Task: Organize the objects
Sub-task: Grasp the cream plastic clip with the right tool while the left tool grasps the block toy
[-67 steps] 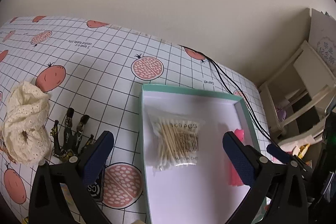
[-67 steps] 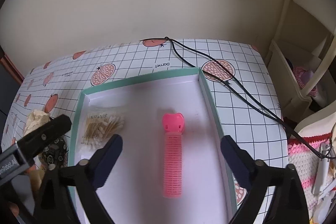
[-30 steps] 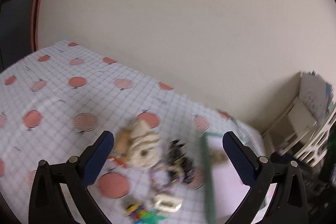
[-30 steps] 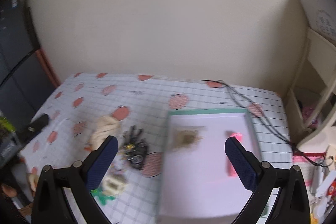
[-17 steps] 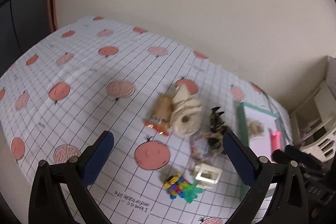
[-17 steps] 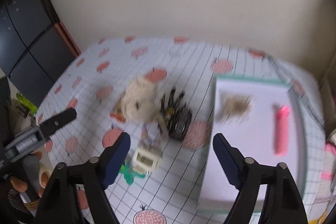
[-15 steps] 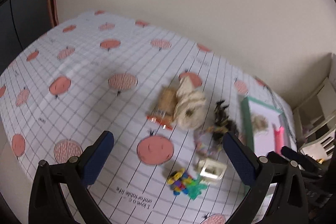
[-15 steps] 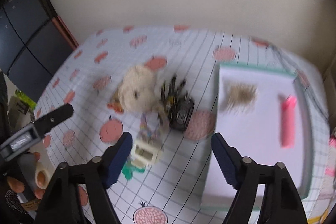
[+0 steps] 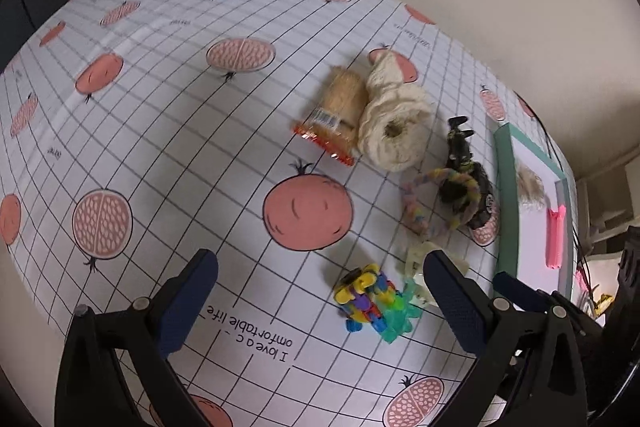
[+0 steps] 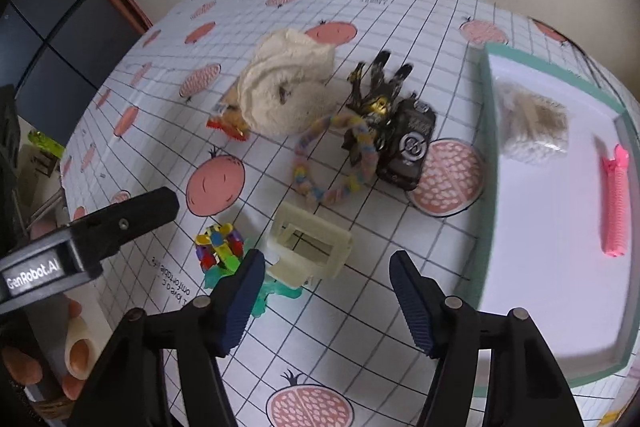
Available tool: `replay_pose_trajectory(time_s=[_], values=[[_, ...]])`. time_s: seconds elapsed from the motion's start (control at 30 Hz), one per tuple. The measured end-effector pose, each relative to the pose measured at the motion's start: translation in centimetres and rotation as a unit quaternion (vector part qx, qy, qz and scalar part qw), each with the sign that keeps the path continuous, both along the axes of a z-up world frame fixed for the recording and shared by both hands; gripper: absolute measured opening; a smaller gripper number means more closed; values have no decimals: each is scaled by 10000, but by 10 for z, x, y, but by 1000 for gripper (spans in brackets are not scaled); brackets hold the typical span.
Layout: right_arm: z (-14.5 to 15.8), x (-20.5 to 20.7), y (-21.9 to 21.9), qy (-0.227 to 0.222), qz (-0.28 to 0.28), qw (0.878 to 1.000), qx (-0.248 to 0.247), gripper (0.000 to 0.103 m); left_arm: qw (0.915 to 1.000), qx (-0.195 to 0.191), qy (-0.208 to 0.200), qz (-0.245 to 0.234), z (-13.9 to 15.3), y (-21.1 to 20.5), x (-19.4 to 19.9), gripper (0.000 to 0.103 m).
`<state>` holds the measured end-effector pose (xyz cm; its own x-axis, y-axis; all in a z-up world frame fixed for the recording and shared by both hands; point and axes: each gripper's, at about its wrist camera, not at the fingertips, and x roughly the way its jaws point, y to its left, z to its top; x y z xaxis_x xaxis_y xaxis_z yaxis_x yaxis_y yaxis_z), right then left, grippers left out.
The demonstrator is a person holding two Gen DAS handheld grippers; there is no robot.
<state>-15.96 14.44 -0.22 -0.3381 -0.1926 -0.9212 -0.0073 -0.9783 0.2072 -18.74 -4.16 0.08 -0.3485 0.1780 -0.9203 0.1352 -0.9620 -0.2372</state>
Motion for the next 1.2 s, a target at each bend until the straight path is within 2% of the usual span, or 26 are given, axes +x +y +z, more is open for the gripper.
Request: replay_pose_trajectory(time_s=[0.33, 0.47, 0.63, 0.73, 1.03, 1.2], values=[[-22, -12, -24, -102, 156, 9989, 422, 67, 9993, 185, -276, 166, -14, -7, -3, 102], [-27, -14, -23, -108, 182, 9978, 626, 61, 9987, 250, -391, 187, -20, -7, -3, 102], [-27, -15, -5, -114, 56, 9984, 560, 50, 9981, 340, -474, 199, -24, -7, -4, 102], [-26, -15, 4, -101, -33, 9984, 549, 50, 9978, 370, -519, 154, -26, -3, -4, 100], [-26, -12, 16, -83, -150, 9987, 486, 49, 9951, 621, -765, -4, -36, 10, -4, 80], [-26, -10, 17, -81, -120, 9988, 458, 49, 9931, 795, -863, -91, -39, 15, -3, 61]])
